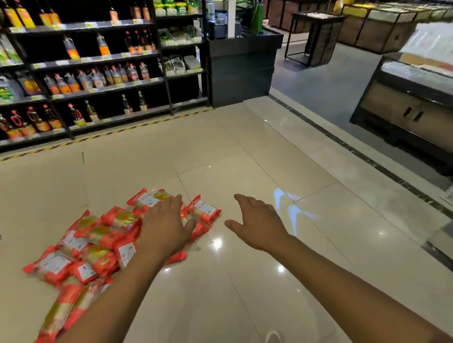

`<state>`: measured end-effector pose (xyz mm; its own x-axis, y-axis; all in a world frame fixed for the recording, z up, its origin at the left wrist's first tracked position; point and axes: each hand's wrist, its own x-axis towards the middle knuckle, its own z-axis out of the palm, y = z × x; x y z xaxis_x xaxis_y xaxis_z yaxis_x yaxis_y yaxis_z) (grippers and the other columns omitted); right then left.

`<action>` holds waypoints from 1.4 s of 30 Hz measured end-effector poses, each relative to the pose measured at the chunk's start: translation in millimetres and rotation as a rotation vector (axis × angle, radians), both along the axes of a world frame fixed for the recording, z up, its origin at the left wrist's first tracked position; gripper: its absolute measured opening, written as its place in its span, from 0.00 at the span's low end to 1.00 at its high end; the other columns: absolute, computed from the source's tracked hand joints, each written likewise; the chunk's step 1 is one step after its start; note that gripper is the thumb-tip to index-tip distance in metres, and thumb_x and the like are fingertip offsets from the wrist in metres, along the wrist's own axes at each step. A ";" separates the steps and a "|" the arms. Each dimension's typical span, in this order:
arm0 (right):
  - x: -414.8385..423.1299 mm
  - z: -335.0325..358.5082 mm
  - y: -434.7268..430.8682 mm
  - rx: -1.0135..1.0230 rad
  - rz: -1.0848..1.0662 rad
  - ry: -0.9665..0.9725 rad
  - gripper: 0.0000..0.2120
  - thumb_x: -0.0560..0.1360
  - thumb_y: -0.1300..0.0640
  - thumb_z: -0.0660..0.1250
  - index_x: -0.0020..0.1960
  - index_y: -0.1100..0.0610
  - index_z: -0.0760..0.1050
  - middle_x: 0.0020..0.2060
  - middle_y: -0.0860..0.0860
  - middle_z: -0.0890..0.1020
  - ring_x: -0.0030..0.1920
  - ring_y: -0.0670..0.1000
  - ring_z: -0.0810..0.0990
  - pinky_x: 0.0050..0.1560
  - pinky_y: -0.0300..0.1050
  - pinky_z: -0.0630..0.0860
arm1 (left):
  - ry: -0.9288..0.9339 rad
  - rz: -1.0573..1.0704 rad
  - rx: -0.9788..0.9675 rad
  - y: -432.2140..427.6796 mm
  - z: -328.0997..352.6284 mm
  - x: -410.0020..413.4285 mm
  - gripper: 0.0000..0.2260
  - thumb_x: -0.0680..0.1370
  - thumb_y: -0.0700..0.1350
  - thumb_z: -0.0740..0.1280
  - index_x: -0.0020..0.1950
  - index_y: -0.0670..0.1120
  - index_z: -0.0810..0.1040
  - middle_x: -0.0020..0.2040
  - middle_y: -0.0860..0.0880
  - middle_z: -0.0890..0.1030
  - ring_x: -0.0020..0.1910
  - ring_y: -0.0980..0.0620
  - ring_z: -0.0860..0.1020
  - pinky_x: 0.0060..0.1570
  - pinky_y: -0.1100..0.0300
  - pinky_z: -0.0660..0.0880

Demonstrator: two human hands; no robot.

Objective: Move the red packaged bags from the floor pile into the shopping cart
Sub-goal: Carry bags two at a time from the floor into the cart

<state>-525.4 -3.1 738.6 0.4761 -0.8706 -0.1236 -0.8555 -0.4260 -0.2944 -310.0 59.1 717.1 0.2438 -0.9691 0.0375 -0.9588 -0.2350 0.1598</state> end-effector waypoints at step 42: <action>322.8 -487.3 -596.3 0.452 0.332 0.367 0.31 0.79 0.42 0.64 0.76 0.56 0.62 0.68 0.58 0.75 0.65 0.61 0.74 0.63 0.55 0.72 | 0.381 0.535 0.578 -438.4 -500.3 256.7 0.30 0.78 0.58 0.65 0.76 0.46 0.63 0.71 0.45 0.70 0.71 0.42 0.68 0.66 0.47 0.69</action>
